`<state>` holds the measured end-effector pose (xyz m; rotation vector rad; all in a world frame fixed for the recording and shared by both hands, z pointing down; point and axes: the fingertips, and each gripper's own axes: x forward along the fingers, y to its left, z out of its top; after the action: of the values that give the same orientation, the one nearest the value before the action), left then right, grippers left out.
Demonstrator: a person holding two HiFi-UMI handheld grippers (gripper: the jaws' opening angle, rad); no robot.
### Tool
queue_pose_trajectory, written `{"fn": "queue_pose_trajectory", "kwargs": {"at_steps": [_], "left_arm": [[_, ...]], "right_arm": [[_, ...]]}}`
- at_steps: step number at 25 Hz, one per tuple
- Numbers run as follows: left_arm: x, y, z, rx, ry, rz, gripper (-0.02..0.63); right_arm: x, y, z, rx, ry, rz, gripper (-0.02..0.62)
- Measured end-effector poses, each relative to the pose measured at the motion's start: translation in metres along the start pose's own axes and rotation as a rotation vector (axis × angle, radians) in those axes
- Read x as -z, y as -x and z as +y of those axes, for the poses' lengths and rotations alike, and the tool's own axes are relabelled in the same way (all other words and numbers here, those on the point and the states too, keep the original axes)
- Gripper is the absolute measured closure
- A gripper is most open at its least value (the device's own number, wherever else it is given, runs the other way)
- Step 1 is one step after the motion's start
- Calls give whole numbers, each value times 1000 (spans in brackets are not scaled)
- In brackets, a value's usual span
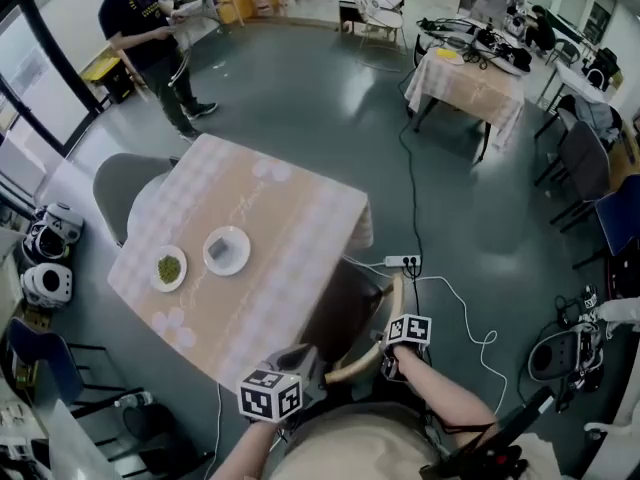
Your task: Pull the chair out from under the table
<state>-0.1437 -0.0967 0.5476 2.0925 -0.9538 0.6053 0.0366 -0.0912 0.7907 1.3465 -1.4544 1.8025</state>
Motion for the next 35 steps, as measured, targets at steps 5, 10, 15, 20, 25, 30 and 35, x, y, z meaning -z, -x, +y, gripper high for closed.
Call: {"fn": "queue_pose_trajectory", "kwargs": {"at_steps": [5, 10, 15, 20, 25, 30, 35], "left_arm": [[-9, -10, -8, -9, -28, 28, 600], [-4, -10, -4, -26, -10, 43, 600], [5, -9, -1, -56, 11, 55, 600], [12, 1, 8, -90, 60, 56, 600], [21, 5, 19, -110, 85, 56, 600], [29, 9, 27, -122, 103, 52, 600], [29, 11, 25, -120, 101, 45, 600]], "right_arm": [[-21, 1, -4, 10, 0, -57, 288], [-16, -15, -2, 22, -3, -28, 288], [-18, -27, -9, 32, -5, -13, 290], [-15, -36, -13, 70, 45, 17, 291], [-16, -45, -19, 111, 38, 13, 367], [-13, -54, -10, 62, 48, 42, 367], [-14, -53, -12, 66, 5, 43, 370]]}}
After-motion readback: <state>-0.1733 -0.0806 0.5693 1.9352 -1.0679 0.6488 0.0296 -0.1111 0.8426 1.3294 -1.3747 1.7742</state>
